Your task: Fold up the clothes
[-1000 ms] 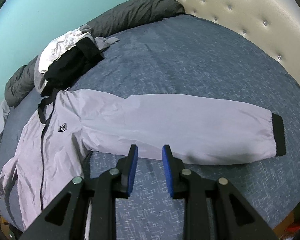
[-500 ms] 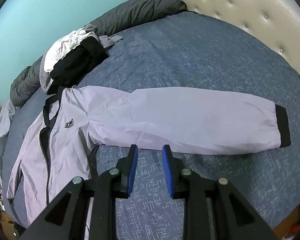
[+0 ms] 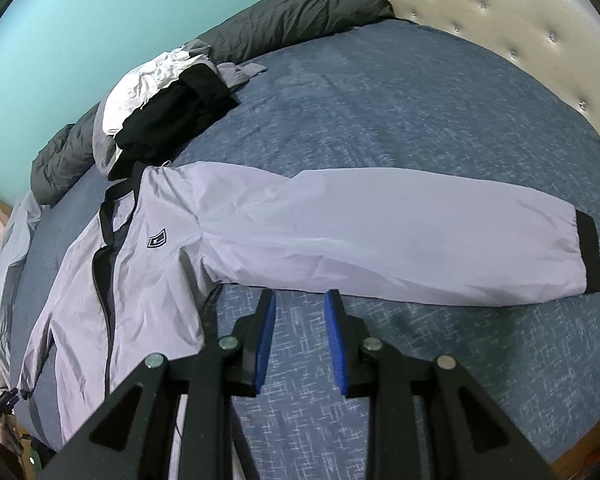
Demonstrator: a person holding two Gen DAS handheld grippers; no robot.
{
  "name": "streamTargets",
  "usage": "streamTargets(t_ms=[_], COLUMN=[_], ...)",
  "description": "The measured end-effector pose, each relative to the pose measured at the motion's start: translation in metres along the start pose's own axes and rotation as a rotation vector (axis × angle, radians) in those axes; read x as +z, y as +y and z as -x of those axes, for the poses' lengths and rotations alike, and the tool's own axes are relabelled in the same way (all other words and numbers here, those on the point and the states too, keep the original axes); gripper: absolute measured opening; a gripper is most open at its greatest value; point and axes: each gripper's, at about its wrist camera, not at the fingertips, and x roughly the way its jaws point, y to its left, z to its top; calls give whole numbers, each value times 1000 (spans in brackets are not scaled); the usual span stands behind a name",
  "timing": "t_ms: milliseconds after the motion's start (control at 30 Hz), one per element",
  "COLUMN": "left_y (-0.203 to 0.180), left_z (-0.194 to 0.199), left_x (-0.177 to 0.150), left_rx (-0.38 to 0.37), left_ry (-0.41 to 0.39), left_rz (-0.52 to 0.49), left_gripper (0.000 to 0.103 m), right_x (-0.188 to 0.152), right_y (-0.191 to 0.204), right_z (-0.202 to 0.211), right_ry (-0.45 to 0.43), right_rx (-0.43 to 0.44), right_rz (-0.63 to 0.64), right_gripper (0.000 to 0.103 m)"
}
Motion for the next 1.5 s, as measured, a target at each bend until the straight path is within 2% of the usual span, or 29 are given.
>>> streamTargets(t_ms=[267, 333, 367, 400, 500, 733, 833, 933, 1133, 1233, 1300, 1333, 1500], left_y=[-21, -26, -27, -28, -32, -31, -29, -26, -25, -26, -23, -21, 3], left_z=[-16, -24, -29, -33, -30, -6, -25, -50, -88, -102, -107, -109, -75], left_x=[2, 7, 10, 12, 24, 91, 119, 136, 147, 147, 144, 144, 142], left_rx=[131, 126, 117, 127, 118, 48, 47, 56, 71, 74, 75, 76, 60], left_ry=[-7, 10, 24, 39, 39, -9, 41, 82, 73, 74, 76, 75, -48], left_rz=[-181, -216, -230, -241, -272, -218, -187, -126, -73, -65, -44, -34, 19], left_gripper=[64, 64, 52, 28, 13, 11, 11, 12, 15, 28, 45, 48, 65], right_x=[-4, -5, -5, -5, -4, -4, -5, -7, -8, -7, -5, -4, -4], right_y=[10, 11, 10, 9, 6, 8, 13, 22, 39, 47, 53, 56, 71], right_z=[-5, -4, -3, -3, -1, -4, -7, -10, -8, -9, -10, -12, -16], right_ry=[12, 12, 13, 13, 9, 9, 14, 26, 27, 27, 27, 28, 30], right_rx=[5, 6, 4, 1, -2, -6, -4, -6, -13, -12, -12, -11, 10], right_rz=[10, 12, 10, 8, -4, -5, -2, 15, 64, 76, 88, 94, 115], right_gripper=[25, 25, 25, 25, 25, 25, 25, 25, 25, 25, 25, 25, 25])
